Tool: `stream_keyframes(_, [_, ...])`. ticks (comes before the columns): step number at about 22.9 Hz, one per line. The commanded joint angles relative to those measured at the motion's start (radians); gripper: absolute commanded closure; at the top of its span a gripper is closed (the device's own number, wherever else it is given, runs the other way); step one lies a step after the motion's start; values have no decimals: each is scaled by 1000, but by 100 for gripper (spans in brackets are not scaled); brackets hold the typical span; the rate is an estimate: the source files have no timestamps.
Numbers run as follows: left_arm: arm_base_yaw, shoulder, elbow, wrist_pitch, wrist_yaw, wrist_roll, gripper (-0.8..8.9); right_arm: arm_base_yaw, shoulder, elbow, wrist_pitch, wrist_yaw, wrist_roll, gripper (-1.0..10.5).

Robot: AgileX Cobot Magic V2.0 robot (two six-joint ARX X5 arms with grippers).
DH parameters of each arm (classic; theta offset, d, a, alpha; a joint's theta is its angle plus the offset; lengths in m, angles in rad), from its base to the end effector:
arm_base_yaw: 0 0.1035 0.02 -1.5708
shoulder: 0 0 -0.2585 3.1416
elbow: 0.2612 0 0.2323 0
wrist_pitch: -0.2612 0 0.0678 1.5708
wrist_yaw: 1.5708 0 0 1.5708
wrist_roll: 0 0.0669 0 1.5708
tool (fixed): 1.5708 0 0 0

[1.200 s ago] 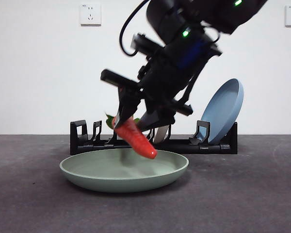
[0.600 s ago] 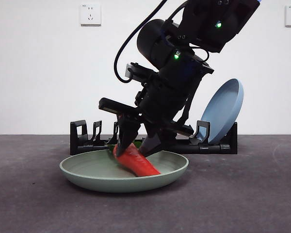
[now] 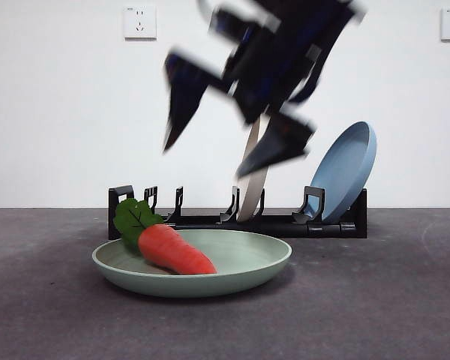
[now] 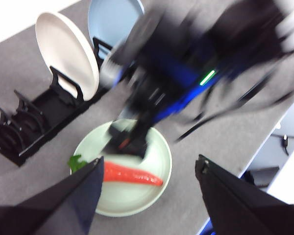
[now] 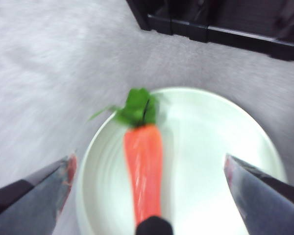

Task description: Take the green plate from the plate rack,put the plate on the table,take the carrot from the table,put the carrot in the plate

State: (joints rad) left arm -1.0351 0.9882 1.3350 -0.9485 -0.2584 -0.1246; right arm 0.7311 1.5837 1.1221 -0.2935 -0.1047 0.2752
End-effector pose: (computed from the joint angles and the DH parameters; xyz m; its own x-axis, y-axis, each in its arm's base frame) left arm 0.1054 -0.1440 0.3771 0.6266 -0.5549 -0.5472 0.6823 0.7299 0.0411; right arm 0.2550 0.2381 0.2237 0.4694 0.5613 -0.6816 -0.5549 0.7880 0.2668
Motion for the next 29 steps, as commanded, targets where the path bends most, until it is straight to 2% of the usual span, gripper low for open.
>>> stream_keyframes(1, [-2,-1,-4,-22,-3,-3,499,3,-140,0,-203,-2,-59,443])
stream_keyframes(6, [-2,-1,-4,-105,-2,-3,499,3,-466,0,-648,-2,-87,447])
stream_keyframes(9, [-2,-1,-3,-134,-2,-3,499,3,-577,0,-747,-4,-87,447])
stream_keyframes(12, [-2,-1,-4,-158,-1,-5,500,3,-667,0,-813,-41,-85,476])
stream_keyframes(14, [-2,-1,-4,-171,0,-7,509,3,-714,0,-842,-63,-85,590])
stream_keyframes(16, [-2,-1,-3,-180,1,-7,602,3,-753,0,-864,-69,-85,751])
stream_keyframes(18, [-2,-1,-3,-184,1,-7,803,3,-783,0,-880,-79,-85,905])
stream_keyframes(19, [-2,-1,-4,-183,2,-8,832,3,-792,0,-885,-80,-86,956])
stream_keyframes(29, [-2,-1,-4,-194,2,-7,817,3,-812,0,-916,-77,-85,945])
